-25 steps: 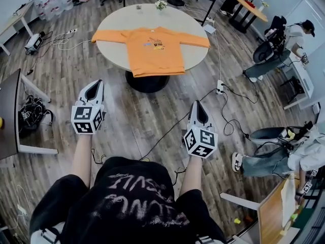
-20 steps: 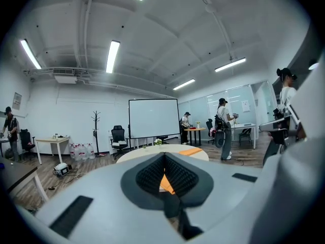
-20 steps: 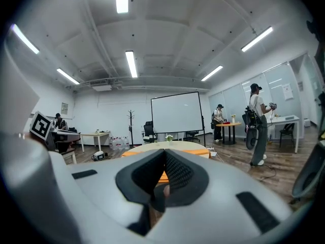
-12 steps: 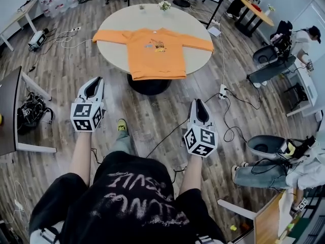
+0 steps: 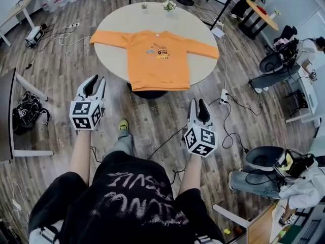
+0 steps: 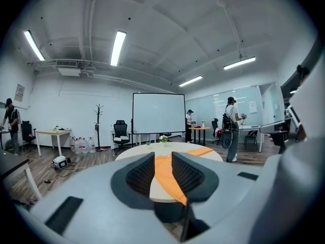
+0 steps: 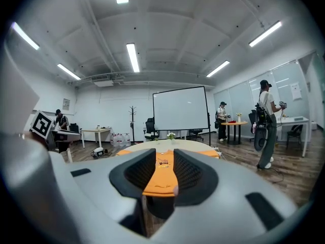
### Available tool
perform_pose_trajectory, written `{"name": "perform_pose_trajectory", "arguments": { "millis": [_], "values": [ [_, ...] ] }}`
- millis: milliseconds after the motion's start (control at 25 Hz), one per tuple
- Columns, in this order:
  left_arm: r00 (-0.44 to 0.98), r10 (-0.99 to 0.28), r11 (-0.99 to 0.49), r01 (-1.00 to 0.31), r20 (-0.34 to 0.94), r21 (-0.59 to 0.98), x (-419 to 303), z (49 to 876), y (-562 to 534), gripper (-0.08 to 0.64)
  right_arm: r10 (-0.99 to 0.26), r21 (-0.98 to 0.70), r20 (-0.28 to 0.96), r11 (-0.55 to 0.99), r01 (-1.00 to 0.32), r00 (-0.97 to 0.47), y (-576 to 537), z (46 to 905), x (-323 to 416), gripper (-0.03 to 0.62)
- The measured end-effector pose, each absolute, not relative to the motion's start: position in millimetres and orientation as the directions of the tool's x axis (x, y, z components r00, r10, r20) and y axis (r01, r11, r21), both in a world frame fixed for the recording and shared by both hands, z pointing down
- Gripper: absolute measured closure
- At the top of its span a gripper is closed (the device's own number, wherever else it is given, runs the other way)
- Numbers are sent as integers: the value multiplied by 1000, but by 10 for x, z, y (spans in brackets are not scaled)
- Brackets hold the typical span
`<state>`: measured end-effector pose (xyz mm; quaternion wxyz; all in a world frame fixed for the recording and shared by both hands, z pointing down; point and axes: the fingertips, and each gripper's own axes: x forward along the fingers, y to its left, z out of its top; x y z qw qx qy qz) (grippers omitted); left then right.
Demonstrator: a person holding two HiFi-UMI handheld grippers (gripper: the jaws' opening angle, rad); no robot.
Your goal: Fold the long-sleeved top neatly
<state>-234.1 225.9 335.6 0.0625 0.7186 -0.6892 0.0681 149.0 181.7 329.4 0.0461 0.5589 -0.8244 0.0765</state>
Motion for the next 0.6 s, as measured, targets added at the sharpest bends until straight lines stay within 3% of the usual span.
{"name": "perform_pose_trajectory", "arguments": {
  "millis": [600],
  "values": [
    [-15,-959,23,-999,283,25,-3749,3650,541,456,-893,-73,251,366,-928,-373,-50,3386,289,476]
  ]
}}
